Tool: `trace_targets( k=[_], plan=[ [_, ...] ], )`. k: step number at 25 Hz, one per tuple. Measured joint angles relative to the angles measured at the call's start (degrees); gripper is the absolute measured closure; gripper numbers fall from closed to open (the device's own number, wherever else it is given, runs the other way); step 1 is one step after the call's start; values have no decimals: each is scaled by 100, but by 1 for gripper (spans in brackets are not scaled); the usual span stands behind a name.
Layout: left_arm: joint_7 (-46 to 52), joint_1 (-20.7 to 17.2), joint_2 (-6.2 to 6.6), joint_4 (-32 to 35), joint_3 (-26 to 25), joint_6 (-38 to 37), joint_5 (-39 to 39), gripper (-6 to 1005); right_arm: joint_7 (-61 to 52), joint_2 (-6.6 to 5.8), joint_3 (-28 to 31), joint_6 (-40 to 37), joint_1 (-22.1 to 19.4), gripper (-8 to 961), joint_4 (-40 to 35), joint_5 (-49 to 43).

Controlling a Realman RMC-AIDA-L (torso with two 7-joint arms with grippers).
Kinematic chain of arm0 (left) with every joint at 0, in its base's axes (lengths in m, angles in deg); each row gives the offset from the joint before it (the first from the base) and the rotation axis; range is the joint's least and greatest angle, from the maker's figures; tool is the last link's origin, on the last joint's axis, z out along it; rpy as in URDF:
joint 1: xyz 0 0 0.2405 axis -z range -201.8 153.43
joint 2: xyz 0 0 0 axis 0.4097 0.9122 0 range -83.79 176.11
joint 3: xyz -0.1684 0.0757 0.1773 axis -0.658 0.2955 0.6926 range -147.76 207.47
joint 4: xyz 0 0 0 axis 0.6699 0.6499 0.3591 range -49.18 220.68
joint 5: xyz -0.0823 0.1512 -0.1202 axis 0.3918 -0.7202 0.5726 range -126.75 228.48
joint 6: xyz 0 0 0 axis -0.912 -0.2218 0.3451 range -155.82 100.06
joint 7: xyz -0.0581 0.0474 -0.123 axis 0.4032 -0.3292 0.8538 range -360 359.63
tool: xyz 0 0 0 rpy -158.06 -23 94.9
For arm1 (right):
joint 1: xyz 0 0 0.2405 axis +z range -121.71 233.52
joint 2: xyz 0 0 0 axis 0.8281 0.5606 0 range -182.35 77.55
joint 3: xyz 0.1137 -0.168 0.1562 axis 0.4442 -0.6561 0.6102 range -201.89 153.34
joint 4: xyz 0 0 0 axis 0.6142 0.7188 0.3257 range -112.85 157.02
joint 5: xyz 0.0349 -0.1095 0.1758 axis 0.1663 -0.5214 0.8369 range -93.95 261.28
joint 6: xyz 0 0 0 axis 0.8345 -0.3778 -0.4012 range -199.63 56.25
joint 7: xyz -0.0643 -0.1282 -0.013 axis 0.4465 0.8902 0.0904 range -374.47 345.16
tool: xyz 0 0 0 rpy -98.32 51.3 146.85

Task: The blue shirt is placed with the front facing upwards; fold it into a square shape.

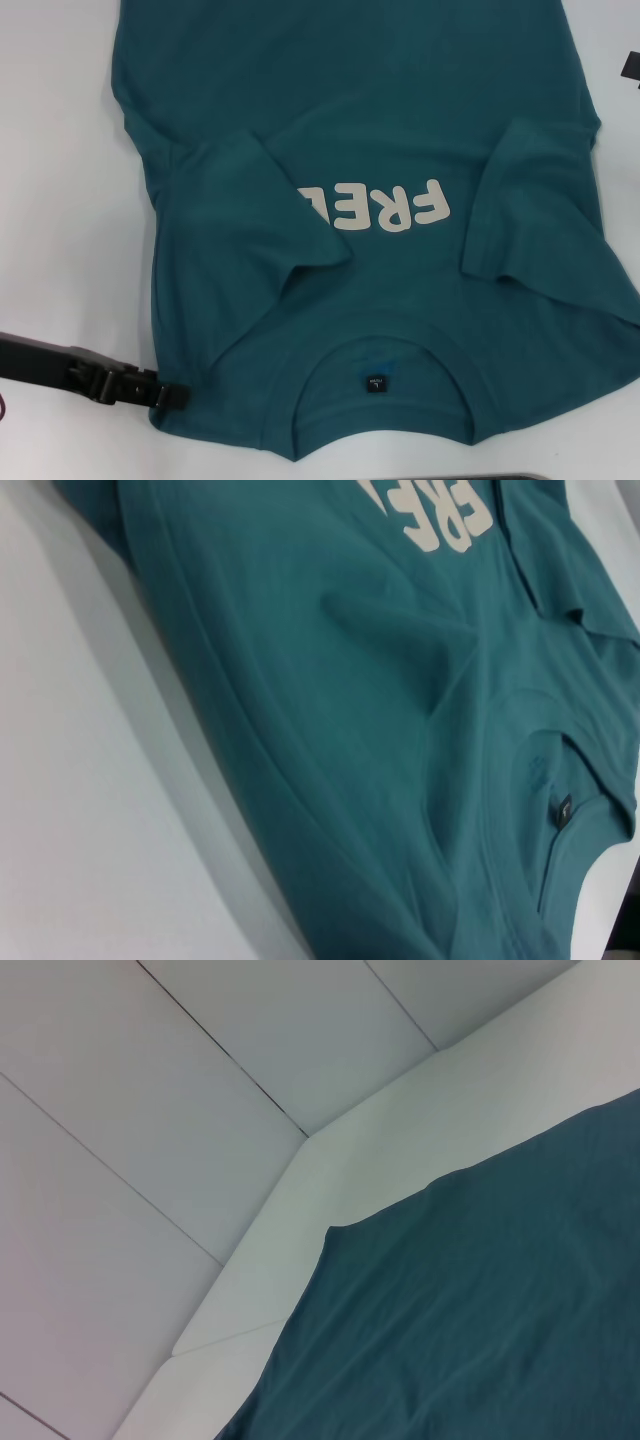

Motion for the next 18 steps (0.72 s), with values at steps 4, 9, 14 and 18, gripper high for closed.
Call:
trace_targets(
  k=[4, 9, 14, 18],
  plan=[
    [0, 62, -27, 47, 94, -1, -125, 354, 0, 0, 11, 0, 0, 16, 0, 0],
    [80, 88, -87, -37, 99, 61, -262, 560, 0, 0, 20, 0, 0, 17, 0, 2],
    [134, 106, -55, -32, 75, 164, -268, 701, 8, 0, 20, 0, 0, 17, 0, 5],
    [204, 124, 2, -91, 59, 141, -228, 822, 19, 0, 19, 0, 0, 17, 0, 4]
  ],
)
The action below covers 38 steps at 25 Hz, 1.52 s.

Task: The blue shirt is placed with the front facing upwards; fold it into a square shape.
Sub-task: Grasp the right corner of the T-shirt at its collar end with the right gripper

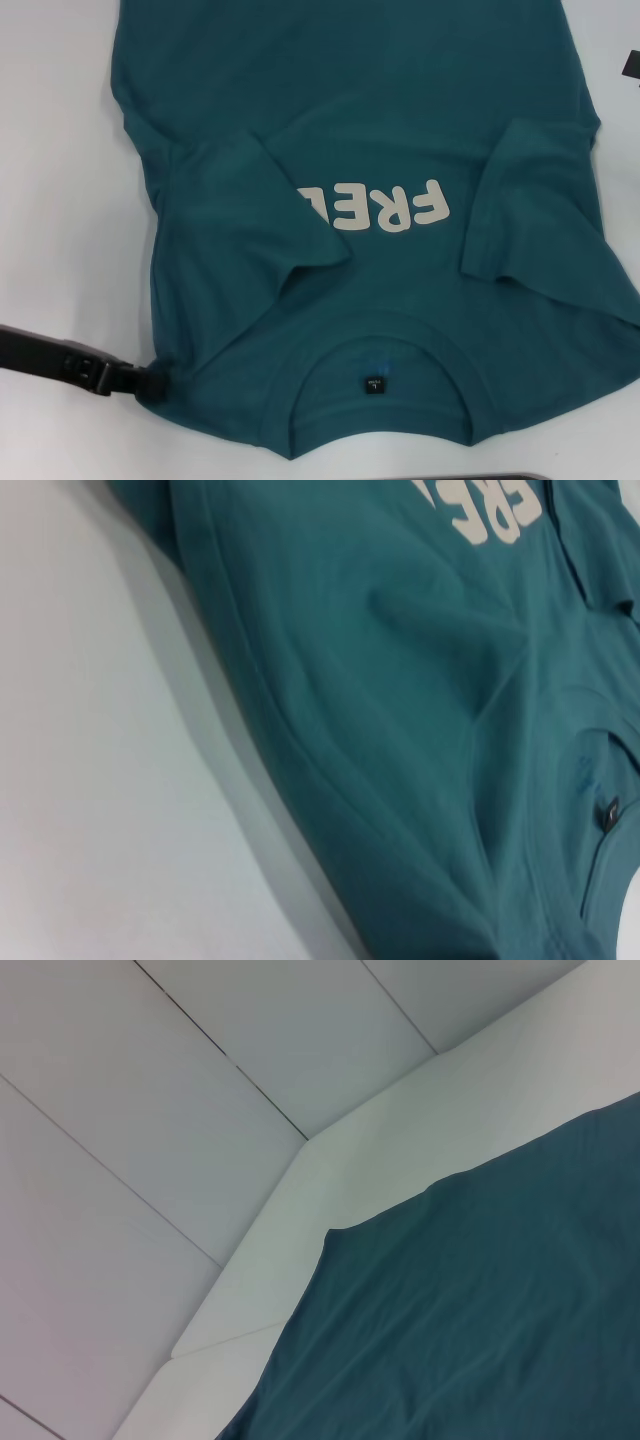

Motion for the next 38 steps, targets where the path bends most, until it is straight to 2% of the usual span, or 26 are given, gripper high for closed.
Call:
trace_targets(
  k=[3, 12, 20, 27, 35, 38],
  plan=[
    [13, 29, 18, -33, -21, -70, -1, 919, 0, 0, 2, -2, 0, 17, 0, 0],
    [-89, -23, 63, -128, -154, -359, 15, 919, 7, 0, -37, -37, -33, 16, 0, -4],
    [-350, -143, 140, -149, -633, -554, 28, 920, 13, -12, -49, -254, -148, 21, 0, -61],
    [-497, -166, 157, -100, -807, -587, 34, 918, -230, -73, -18, -641, -245, 31, -2, -676],
    [-565, -192, 103, -104, -882, -540, 36, 919, -909, -261, 5, -1151, -782, 35, -104, -933],
    [-600, -194, 57, -89, -882, -486, 36, 919, -1133, -294, 15, -1270, -933, 36, -144, -1138]
  ],
)
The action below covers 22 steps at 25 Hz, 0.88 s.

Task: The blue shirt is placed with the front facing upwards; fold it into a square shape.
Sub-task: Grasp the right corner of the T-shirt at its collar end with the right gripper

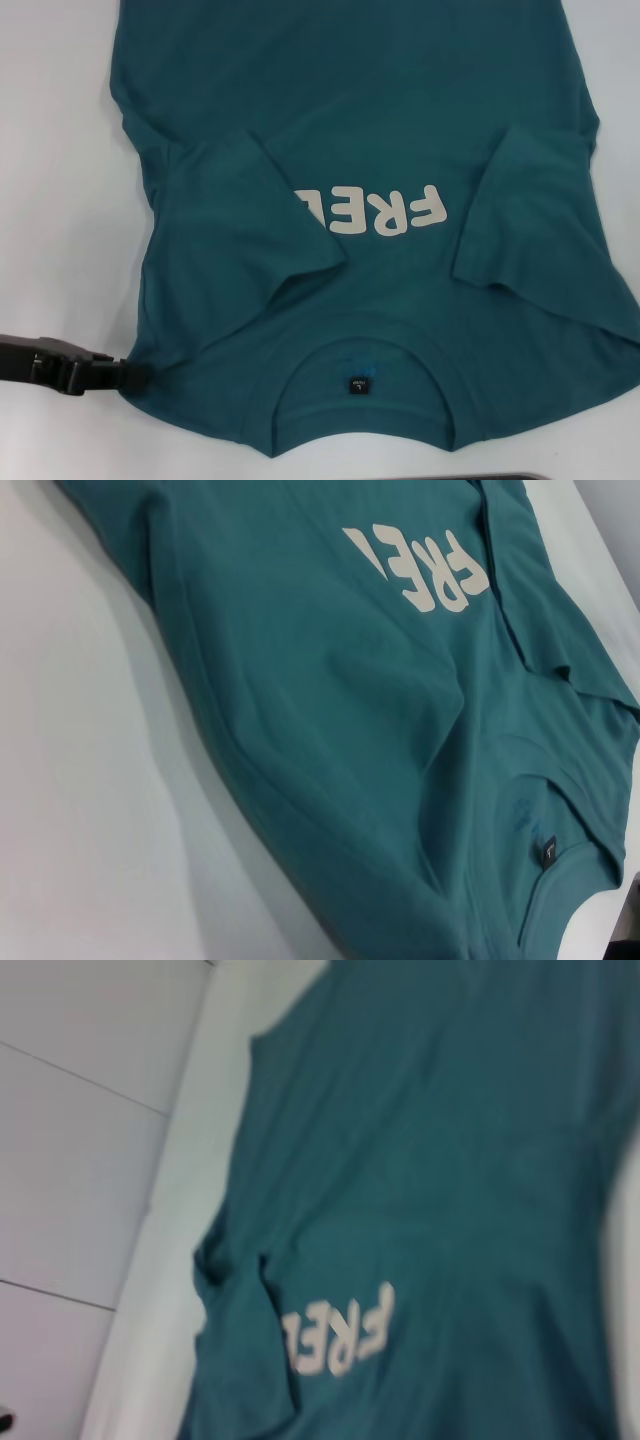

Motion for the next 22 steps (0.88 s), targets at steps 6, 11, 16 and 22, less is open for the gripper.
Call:
trace_targets(
  k=[6, 11, 16, 22],
  plan=[
    [-35, -5, -18, 9, 1, 21, 0, 919, -96, 51, 5, 1, -104, 41, 58, -558],
    [-53, -33, -29, 16, 3, 82, -14, 918, -42, 125, 4, 90, -106, 48, 174, -738],
    [-55, -50, -16, 18, 3, 77, -32, 918, -39, 137, -48, 102, -75, 56, 258, -765],
    [-57, -64, -16, -20, 1, 58, -36, 919, -78, 138, -45, 102, -41, 64, 278, -895]
  ],
)
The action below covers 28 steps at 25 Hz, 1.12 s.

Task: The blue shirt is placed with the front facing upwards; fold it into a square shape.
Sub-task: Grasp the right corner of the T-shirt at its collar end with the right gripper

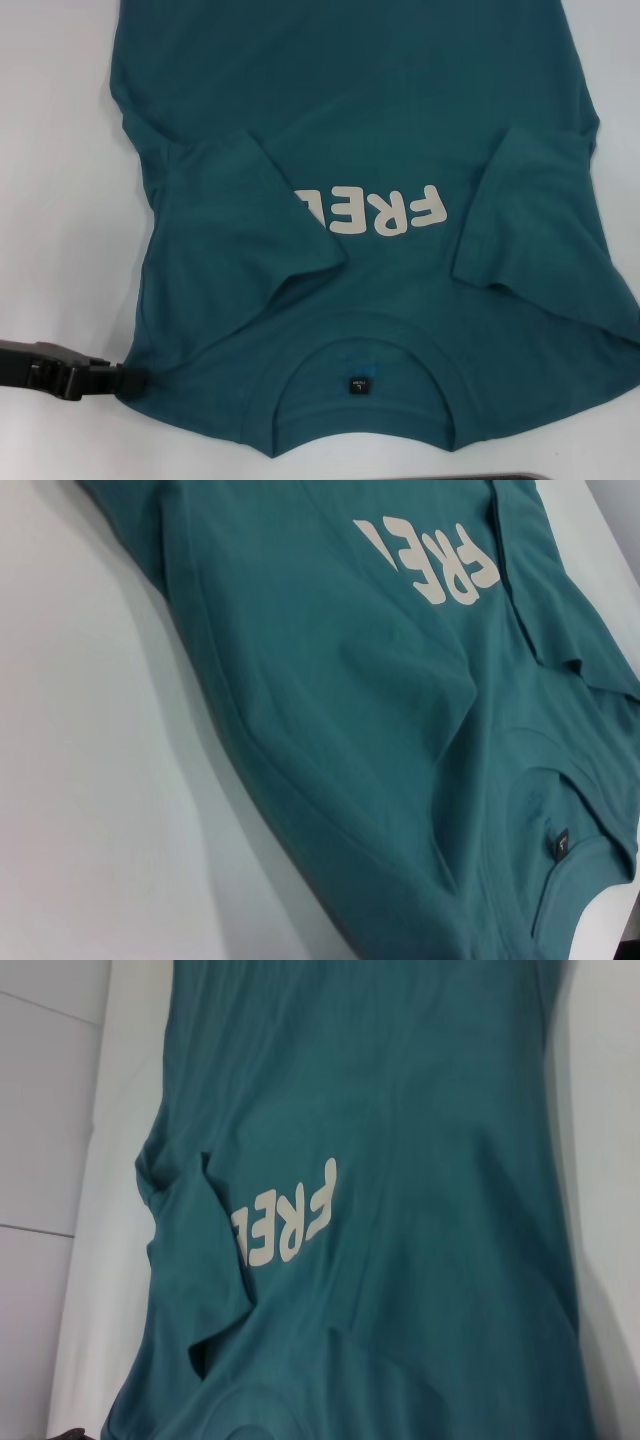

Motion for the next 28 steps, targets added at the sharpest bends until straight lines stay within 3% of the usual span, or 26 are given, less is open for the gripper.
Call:
trace_targets(
  k=[17, 28],
  plan=[
    [-53, 20, -11, 38, 4, 27, -8, 920, -27, -11, -12, -40, -126, 89, -16, -263],
    [-53, 56, -13, 39, 35, 57, 10, 918, 31, 68, 32, -36, -140, 105, -3, -435]
  ],
)
